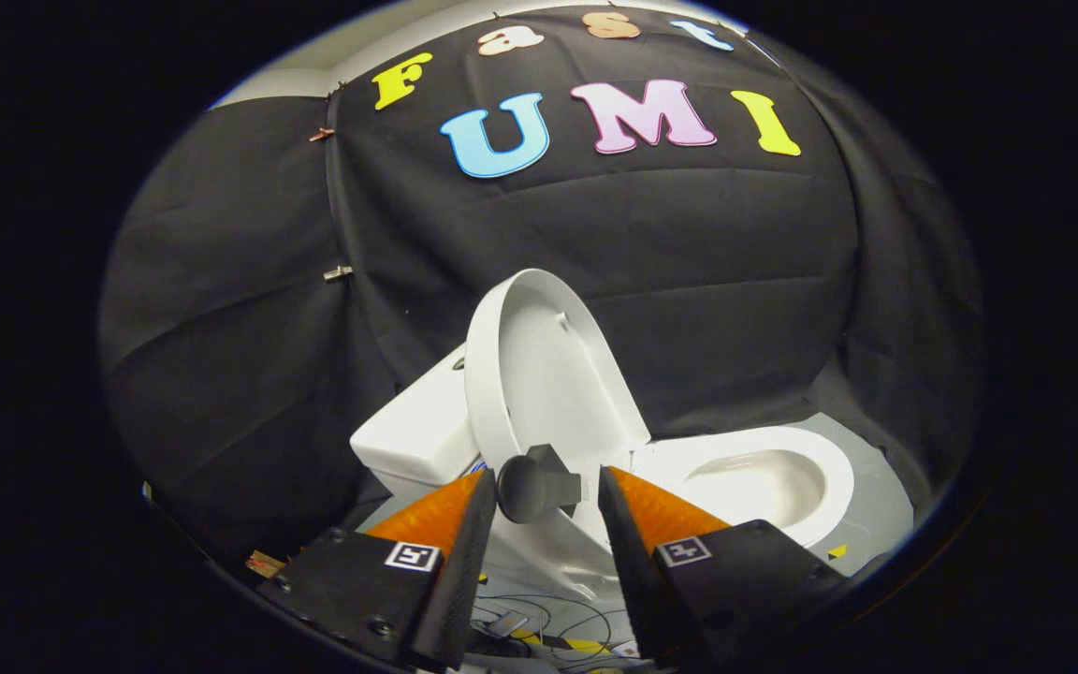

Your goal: Open the toilet lid.

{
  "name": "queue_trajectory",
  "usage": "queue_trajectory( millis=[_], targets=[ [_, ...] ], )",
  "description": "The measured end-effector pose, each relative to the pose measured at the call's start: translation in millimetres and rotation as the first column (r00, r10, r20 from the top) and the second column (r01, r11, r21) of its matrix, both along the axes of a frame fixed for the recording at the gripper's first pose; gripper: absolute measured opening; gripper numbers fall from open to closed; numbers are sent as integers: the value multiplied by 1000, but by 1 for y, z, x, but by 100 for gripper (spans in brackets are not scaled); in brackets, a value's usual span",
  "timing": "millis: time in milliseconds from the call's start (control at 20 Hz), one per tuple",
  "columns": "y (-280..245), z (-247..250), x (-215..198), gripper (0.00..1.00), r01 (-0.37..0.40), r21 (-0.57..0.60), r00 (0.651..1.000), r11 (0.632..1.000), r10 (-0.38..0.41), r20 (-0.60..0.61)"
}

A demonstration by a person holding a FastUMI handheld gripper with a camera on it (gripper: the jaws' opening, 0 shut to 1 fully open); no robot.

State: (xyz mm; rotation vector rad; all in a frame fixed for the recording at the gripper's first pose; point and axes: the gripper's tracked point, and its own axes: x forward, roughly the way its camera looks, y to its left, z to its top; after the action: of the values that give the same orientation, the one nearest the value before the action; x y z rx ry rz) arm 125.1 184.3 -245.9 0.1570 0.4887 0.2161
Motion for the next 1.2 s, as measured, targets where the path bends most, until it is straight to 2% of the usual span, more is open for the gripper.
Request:
queue_trajectory(
  millis=[100,150,250,450,650,950,1200],
  targets=[
    [-6,18,-4,75,-2,10,1000,1000,1,21],
    [-11,30,-7,87,-2,11,999,1000,2,38],
    [-20,63,-14,97,-2,18,995,1000,0,97],
    [-43,138,-37,99,5,-8,970,1000,-3,245],
    [-76,214,-70,99,57,-55,915,997,-30,403],
    [-107,271,-112,99,126,-114,859,985,-51,510],
    [-134,293,-136,98,176,-99,830,979,-93,550]
  ],
)
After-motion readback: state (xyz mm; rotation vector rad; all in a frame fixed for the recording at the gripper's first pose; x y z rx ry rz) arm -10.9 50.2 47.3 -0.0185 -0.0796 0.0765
